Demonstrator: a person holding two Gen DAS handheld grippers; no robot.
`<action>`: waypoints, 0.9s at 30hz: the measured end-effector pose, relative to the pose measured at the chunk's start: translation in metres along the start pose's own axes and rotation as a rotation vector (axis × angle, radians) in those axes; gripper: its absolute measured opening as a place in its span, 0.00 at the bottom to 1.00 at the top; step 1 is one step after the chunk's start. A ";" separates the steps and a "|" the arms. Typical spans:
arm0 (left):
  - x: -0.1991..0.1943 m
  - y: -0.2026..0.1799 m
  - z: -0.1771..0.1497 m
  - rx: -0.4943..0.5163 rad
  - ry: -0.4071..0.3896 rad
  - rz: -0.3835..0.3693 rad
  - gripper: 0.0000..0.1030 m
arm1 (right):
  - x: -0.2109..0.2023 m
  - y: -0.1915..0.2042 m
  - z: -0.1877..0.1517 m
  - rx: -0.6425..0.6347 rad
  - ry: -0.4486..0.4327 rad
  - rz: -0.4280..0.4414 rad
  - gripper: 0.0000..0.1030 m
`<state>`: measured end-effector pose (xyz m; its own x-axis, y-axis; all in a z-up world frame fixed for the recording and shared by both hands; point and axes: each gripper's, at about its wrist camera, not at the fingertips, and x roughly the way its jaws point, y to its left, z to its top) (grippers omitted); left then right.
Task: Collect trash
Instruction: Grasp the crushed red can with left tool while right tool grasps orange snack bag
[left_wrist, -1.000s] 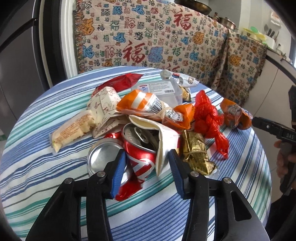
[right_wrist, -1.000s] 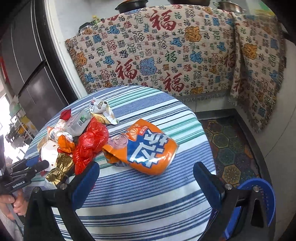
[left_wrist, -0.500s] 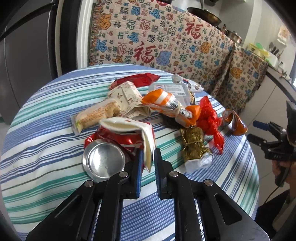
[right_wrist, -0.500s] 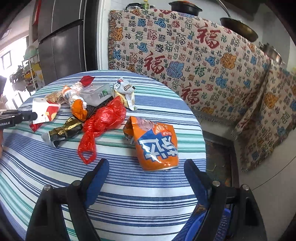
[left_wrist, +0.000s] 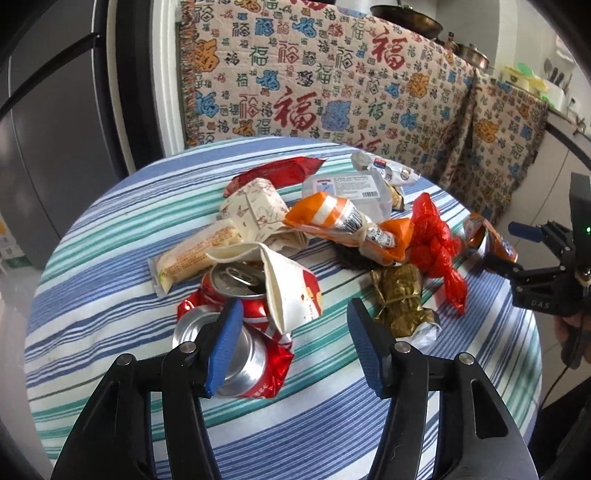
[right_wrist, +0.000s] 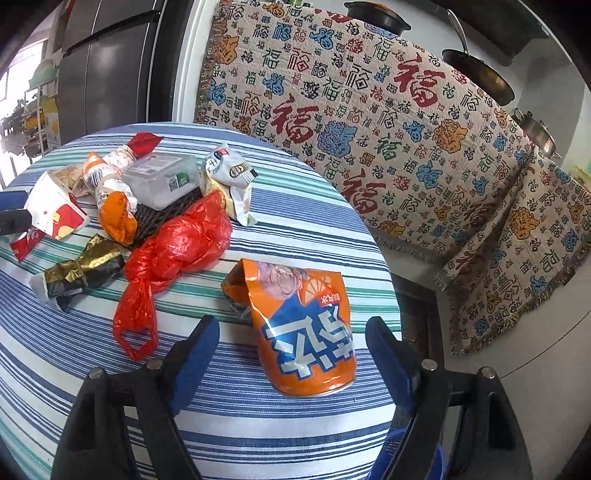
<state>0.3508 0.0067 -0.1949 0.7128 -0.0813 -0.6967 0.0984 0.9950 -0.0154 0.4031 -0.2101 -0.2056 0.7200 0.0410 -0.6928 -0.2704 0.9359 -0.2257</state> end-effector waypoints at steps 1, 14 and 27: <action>-0.001 0.000 0.000 0.013 -0.004 0.018 0.61 | 0.001 -0.001 -0.001 0.004 0.008 -0.003 0.71; 0.039 0.019 -0.011 0.158 0.091 0.070 0.95 | -0.003 -0.028 -0.011 0.108 0.047 0.062 0.54; 0.019 0.021 -0.018 0.081 0.094 0.076 0.79 | -0.014 -0.070 -0.019 0.315 0.073 0.223 0.00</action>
<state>0.3536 0.0271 -0.2211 0.6527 0.0032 -0.7576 0.1052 0.9899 0.0948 0.3995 -0.2831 -0.1928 0.6156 0.2414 -0.7502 -0.1976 0.9688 0.1496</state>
